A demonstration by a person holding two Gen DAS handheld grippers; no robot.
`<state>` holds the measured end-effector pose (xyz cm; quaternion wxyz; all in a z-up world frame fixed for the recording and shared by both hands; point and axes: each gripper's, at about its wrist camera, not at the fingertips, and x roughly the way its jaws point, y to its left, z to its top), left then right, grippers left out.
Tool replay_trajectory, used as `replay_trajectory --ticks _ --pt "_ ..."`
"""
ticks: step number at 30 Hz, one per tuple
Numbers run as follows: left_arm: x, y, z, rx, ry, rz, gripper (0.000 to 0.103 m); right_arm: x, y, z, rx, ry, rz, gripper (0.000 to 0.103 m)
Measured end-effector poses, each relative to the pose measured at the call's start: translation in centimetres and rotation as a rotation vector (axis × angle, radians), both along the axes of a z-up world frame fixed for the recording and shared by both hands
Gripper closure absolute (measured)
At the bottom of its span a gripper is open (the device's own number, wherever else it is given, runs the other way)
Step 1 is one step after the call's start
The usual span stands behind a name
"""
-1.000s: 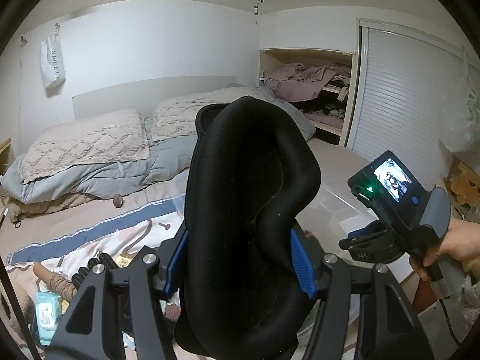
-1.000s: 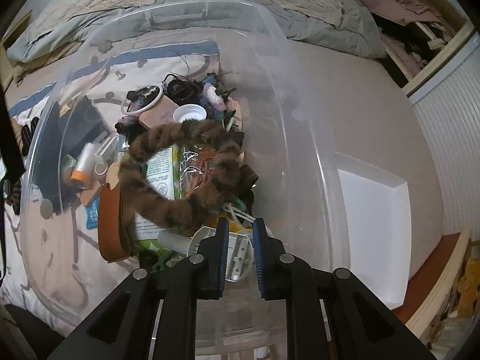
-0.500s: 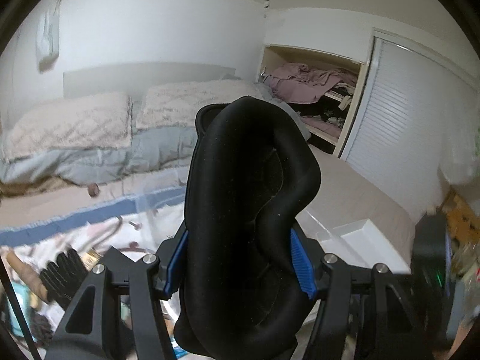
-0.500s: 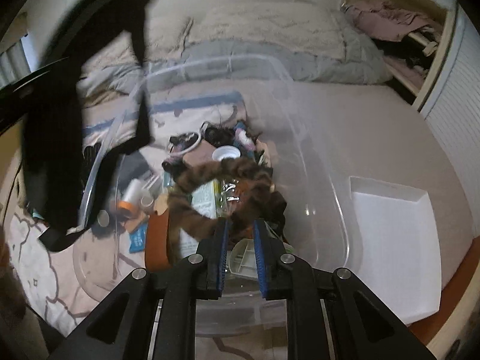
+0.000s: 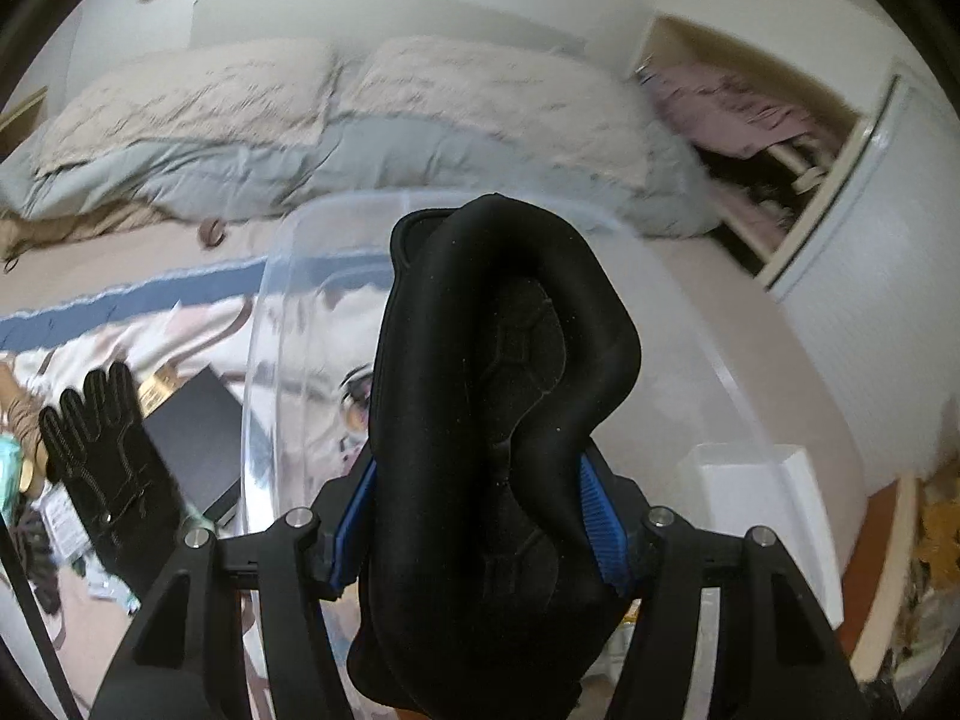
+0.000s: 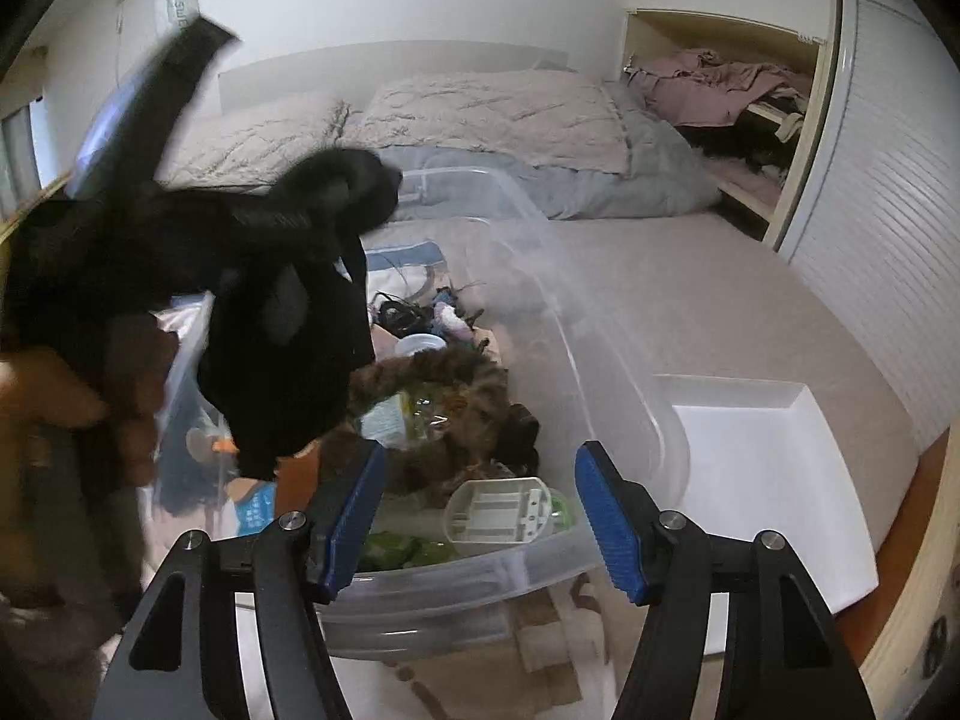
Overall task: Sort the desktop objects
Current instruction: 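Open the right tool to drop the tube while the left tool lowers the eye mask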
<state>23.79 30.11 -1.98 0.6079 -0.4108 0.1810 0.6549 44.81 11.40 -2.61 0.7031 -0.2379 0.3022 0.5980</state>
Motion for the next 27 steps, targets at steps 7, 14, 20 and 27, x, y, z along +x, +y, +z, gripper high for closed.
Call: replay_trajectory --ticks 7,14,20,27 --pt "-1.1 1.3 -2.3 -0.086 -0.040 0.088 0.042 -0.5 -0.4 0.2 0.017 -0.006 0.000 0.038" --pt "-1.0 1.5 -2.2 -0.092 -0.037 0.103 0.042 0.2 -0.4 0.0 0.019 0.049 -0.032 0.038" --pt "-1.1 1.5 -2.1 -0.089 -0.046 0.121 0.026 0.5 -0.5 -0.1 0.022 0.059 -0.042 0.038" --pt "-0.4 1.2 -1.1 -0.082 -0.026 0.137 0.008 1.1 -0.9 -0.1 0.034 0.073 -0.075 0.038"
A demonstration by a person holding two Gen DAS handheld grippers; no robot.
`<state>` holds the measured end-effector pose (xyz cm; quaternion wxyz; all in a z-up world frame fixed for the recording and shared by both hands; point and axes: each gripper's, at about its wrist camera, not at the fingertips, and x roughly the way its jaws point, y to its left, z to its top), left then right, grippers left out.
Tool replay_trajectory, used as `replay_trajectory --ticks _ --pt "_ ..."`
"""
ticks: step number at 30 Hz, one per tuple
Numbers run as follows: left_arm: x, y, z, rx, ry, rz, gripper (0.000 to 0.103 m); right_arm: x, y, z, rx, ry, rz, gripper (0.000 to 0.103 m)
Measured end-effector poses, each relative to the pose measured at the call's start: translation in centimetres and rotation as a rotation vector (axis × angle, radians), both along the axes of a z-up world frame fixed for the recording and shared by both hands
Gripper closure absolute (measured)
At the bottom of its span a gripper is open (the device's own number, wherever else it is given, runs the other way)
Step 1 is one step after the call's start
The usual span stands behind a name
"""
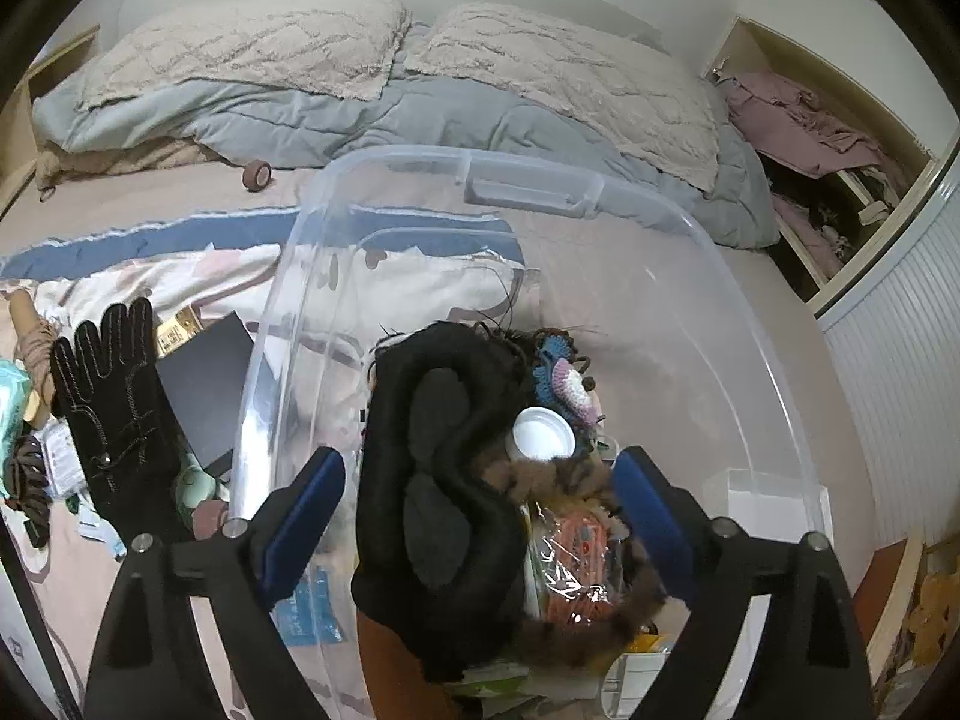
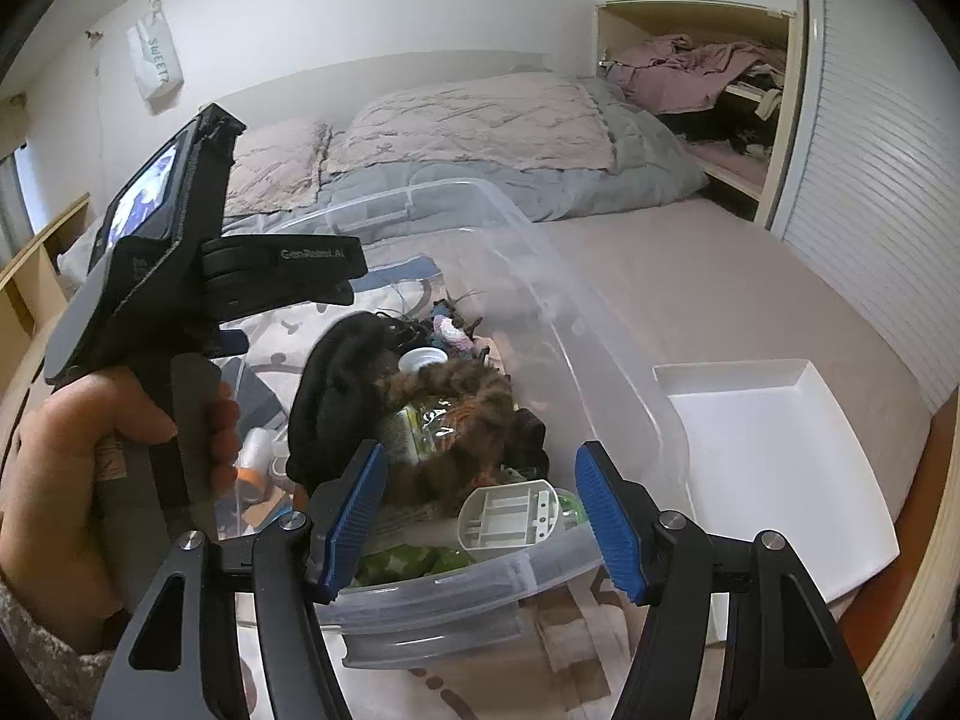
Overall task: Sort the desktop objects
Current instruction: 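Open the right tool to drop the tube while the left tool lowers the eye mask, then open the left tool to drop the black eye mask into the bin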
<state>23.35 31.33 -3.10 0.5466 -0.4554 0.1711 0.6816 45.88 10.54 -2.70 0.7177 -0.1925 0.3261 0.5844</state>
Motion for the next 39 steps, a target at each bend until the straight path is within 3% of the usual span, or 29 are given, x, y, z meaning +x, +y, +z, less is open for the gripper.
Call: replay_trajectory --ticks 18,19,20,21,27,29,39 --pt "0.3 -2.2 2.1 0.067 0.081 -0.062 0.006 1.6 -0.3 -0.2 0.055 0.036 -0.101 0.037" --pt "0.3 -2.5 2.2 0.071 0.084 -0.069 0.006 1.6 -0.3 -0.2 0.058 0.035 -0.107 0.030" --pt "0.3 -2.7 2.3 0.076 0.087 -0.074 0.006 1.7 -0.3 -0.3 0.063 0.033 -0.114 0.015" --pt "0.3 -2.9 2.4 0.082 0.091 -0.079 0.006 1.7 -0.4 -0.3 0.071 0.028 -0.118 0.011" --pt "0.0 -4.5 3.0 0.114 0.119 -0.118 0.004 1.7 -0.5 0.0 0.094 -0.020 -0.142 0.010" --pt "-0.1 -5.1 3.3 0.128 0.129 -0.129 0.000 1.7 -0.5 0.0 0.100 -0.019 -0.149 0.000" --pt "-1.4 -7.8 4.1 0.193 0.191 -0.169 0.000 2.2 -0.7 -0.3 0.129 0.001 -0.183 0.000"
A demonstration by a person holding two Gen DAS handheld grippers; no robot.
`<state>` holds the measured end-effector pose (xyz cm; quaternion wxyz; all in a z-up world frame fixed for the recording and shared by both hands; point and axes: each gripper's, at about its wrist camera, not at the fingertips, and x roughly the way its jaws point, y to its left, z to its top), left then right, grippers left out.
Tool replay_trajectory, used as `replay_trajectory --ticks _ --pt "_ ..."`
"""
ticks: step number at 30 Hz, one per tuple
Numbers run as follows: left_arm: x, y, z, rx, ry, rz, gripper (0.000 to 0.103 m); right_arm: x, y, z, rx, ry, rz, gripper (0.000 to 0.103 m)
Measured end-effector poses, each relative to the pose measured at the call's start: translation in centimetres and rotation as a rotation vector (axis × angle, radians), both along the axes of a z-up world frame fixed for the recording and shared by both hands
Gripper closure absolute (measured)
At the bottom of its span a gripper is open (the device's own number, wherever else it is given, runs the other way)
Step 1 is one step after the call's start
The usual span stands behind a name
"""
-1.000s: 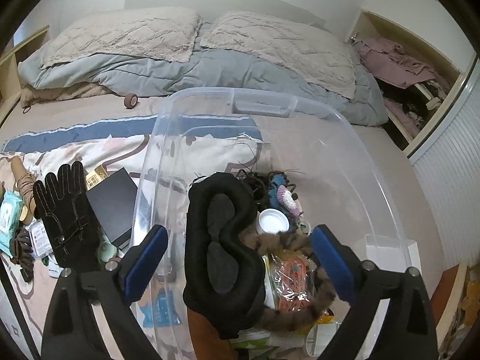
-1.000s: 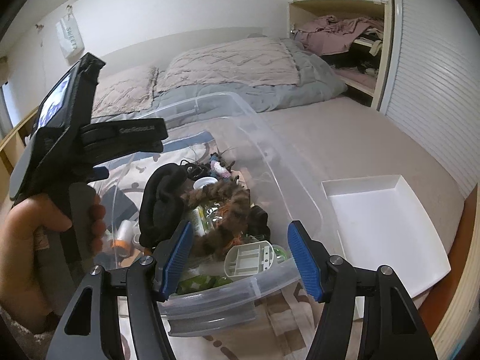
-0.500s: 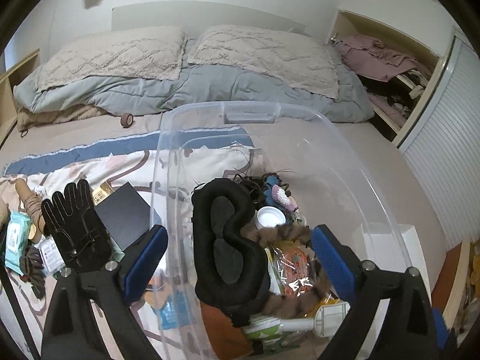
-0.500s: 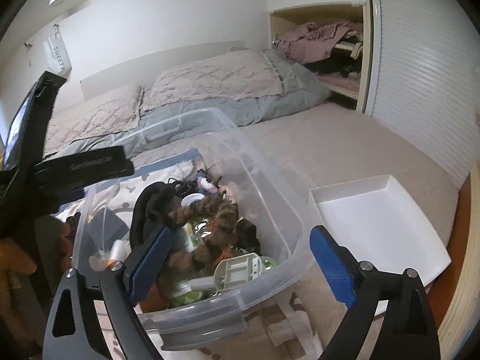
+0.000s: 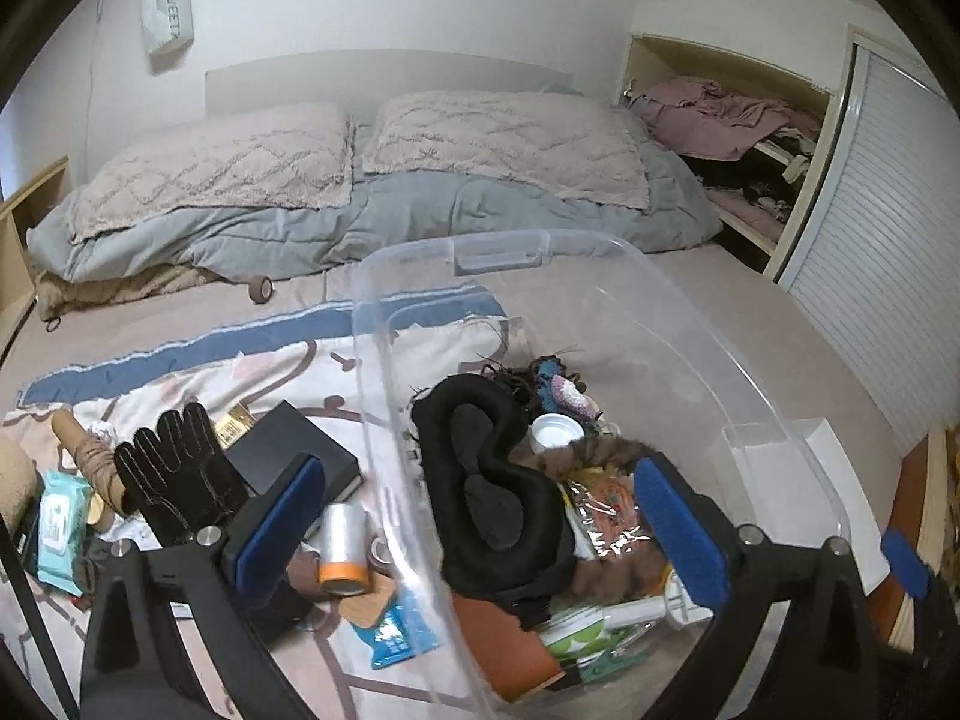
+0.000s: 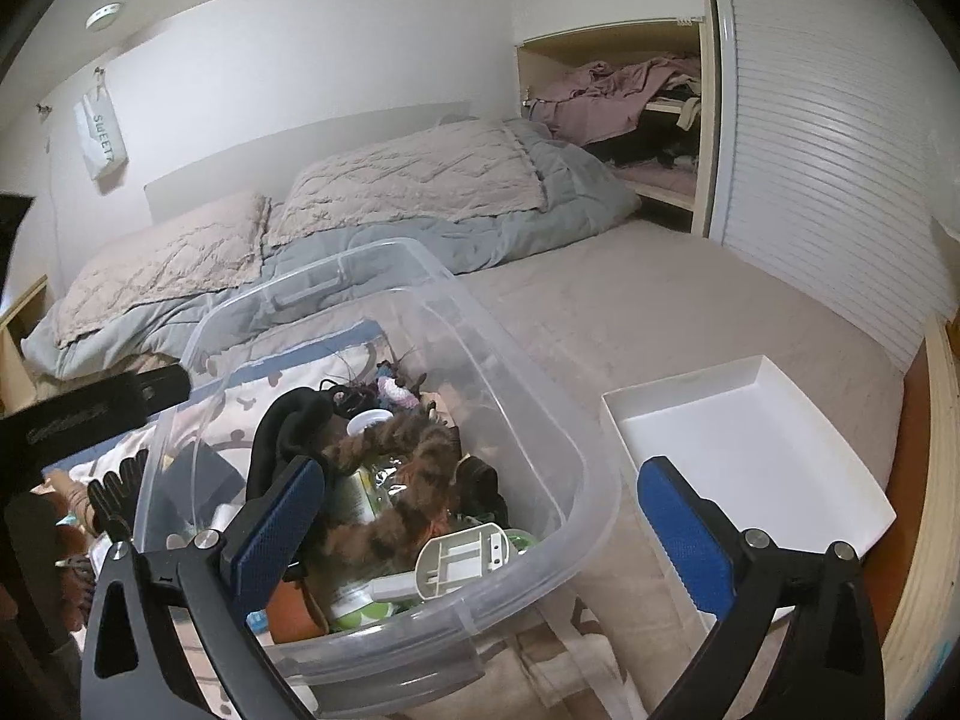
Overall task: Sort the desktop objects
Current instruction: 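Open the left tool to drop the black eye mask into the bin, then withdraw both open tools from the bin toward the cluttered pile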
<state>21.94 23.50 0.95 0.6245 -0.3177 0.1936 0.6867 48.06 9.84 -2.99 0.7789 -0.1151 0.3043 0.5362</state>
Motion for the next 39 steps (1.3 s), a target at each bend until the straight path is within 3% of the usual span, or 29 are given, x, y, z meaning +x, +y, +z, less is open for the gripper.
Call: replay_trajectory --ticks 19,29,39 --pt "-6.5 -5.3 0.9 0.097 0.068 0.004 0.000 -2.9 0.8 0.7 0.025 0.023 0.072 0.000" --pt "-12.7 -9.1 1.8 0.111 0.092 0.068 0.000 -7.6 1.8 1.9 0.038 0.026 0.180 0.000" --pt "-18.0 -12.8 0.9 0.102 0.098 0.153 0.000 -13.3 2.6 3.1 0.051 0.000 0.315 0.000"
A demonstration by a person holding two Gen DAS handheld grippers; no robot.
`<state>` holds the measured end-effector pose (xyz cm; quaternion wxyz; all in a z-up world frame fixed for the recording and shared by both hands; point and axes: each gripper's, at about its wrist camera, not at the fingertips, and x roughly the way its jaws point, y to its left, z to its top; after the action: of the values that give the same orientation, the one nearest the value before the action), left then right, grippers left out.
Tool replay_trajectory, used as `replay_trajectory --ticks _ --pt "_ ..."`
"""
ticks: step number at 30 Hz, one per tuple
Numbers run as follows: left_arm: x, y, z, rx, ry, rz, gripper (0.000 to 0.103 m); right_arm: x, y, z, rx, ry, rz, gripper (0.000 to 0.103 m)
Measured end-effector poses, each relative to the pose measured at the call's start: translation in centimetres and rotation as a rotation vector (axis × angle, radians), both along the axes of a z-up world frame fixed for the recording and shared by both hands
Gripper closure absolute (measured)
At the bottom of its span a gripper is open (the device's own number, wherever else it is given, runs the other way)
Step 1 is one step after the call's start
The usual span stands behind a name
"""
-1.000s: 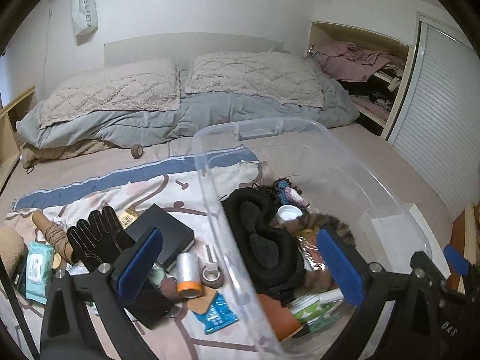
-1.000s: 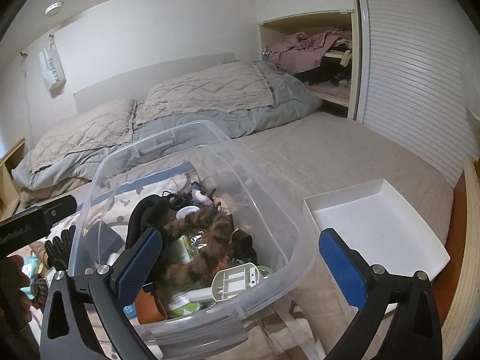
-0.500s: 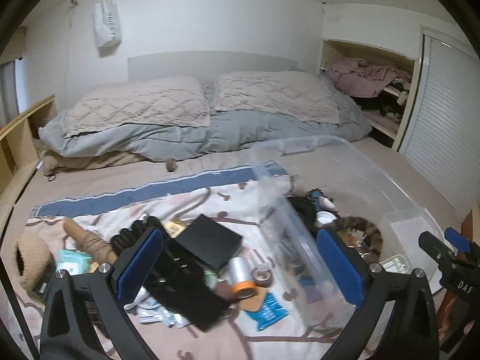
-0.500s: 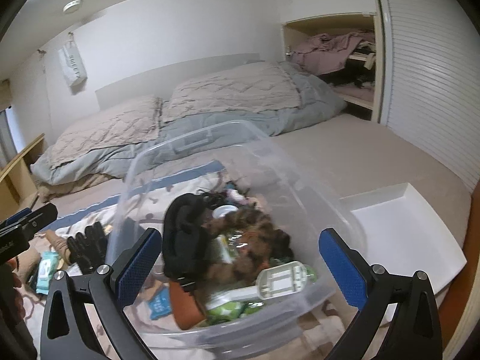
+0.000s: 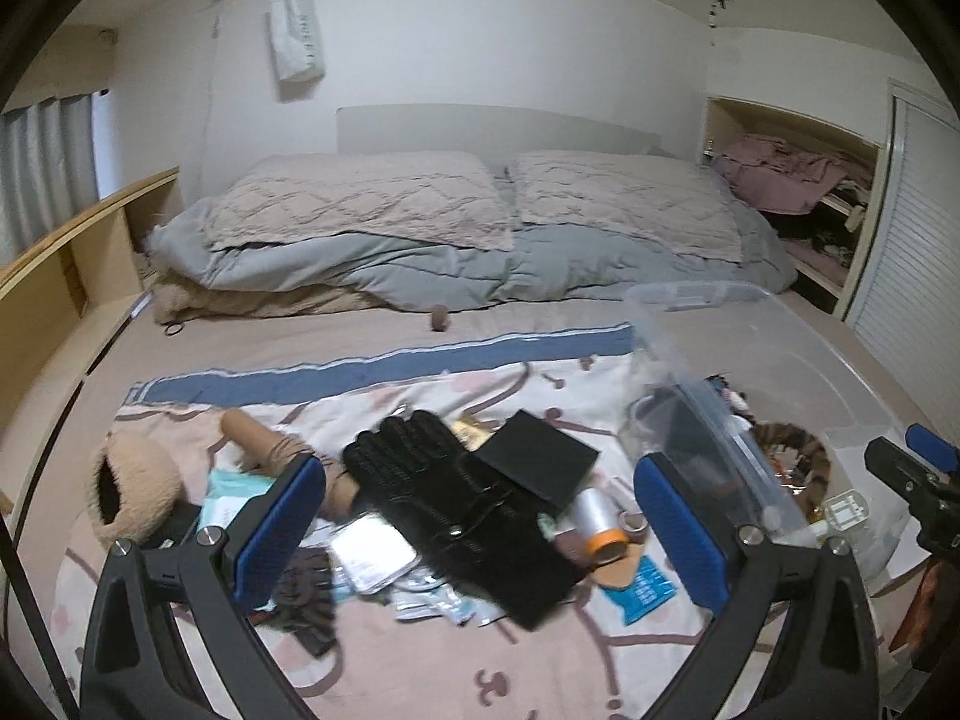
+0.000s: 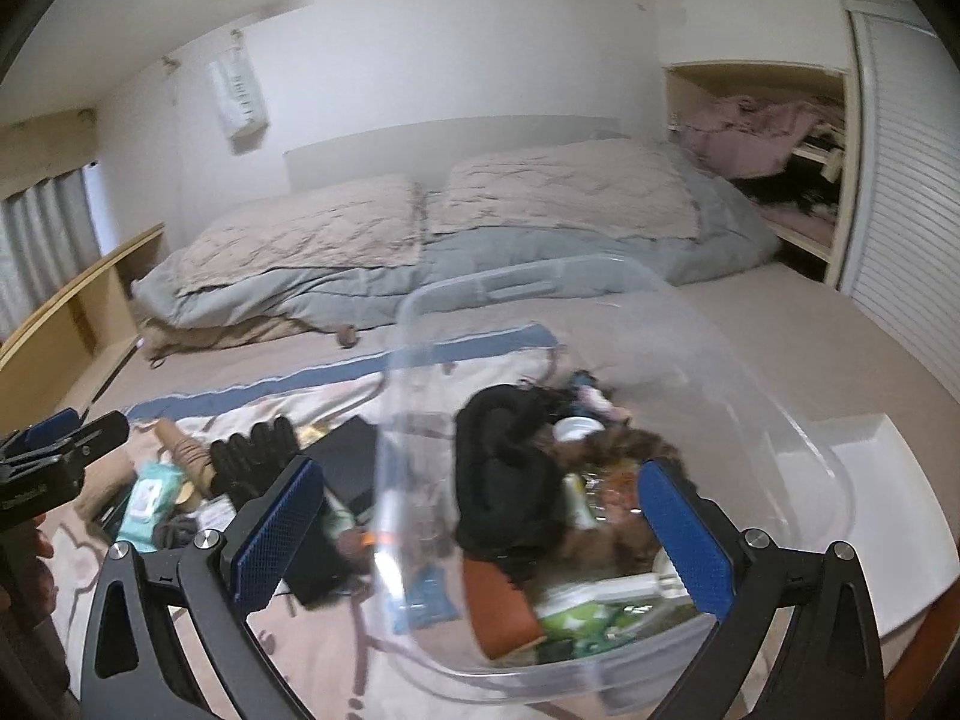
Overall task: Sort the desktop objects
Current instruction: 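Withdraw both open tools from the bin toward the cluttered pile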
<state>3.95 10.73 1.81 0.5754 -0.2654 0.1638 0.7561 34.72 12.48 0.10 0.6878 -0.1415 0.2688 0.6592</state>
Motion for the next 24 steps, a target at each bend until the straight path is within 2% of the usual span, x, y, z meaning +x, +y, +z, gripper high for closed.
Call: replay_trajectory --ticks 7,14,24 --pt "-3.1 -2.5 -0.3 -0.009 -0.027 0.046 0.000 -3.6 0.4 0.5 -0.001 -0.022 0.079 0.000" --pt "-5.7 -5.0 0.0 0.017 -0.067 0.080 0.000 -6.9 1.1 1.0 0.002 -0.033 0.147 0.000" --pt "-8.1 -6.8 0.8 0.059 -0.076 0.098 0.000 -9.0 1.9 1.2 0.002 -0.030 0.165 0.000"
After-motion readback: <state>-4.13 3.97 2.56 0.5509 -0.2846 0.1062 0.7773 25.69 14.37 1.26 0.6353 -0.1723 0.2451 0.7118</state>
